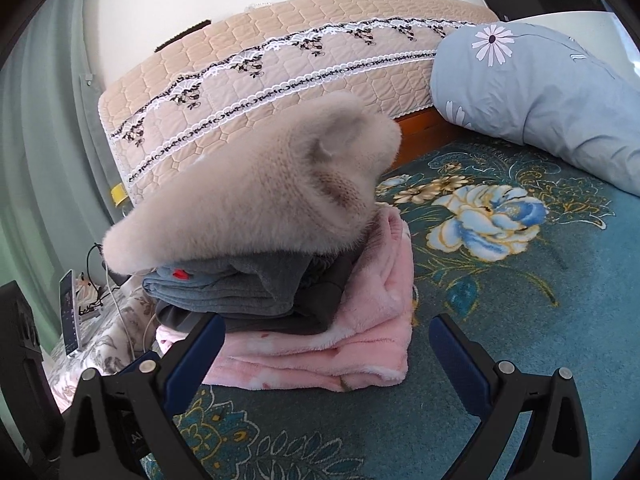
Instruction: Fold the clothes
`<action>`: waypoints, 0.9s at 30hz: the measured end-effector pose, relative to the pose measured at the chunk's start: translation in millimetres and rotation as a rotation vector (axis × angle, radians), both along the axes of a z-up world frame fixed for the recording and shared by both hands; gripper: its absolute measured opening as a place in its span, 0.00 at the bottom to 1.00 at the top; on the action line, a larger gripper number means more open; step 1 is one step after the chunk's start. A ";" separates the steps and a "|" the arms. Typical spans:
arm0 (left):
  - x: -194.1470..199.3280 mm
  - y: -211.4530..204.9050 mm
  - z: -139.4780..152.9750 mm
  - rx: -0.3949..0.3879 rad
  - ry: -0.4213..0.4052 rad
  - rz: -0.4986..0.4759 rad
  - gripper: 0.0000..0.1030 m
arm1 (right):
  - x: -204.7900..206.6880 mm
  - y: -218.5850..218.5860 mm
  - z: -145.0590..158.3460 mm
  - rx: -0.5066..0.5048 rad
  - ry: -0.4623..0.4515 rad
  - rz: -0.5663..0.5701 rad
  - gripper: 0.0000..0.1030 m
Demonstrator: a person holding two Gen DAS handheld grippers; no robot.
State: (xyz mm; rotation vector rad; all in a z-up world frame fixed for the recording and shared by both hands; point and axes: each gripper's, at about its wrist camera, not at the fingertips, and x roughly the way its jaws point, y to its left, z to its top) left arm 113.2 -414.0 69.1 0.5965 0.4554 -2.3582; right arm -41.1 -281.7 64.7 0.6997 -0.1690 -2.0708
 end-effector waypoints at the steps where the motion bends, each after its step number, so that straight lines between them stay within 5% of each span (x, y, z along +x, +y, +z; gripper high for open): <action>1: -0.1 -0.1 -0.5 0.000 0.000 0.001 0.86 | 0.4 -0.5 -0.4 0.001 0.002 0.000 1.00; 27: 2.6 -4.0 -4.0 0.018 -0.007 0.042 0.86 | 3.6 -6.3 -2.0 0.015 0.023 -0.023 1.00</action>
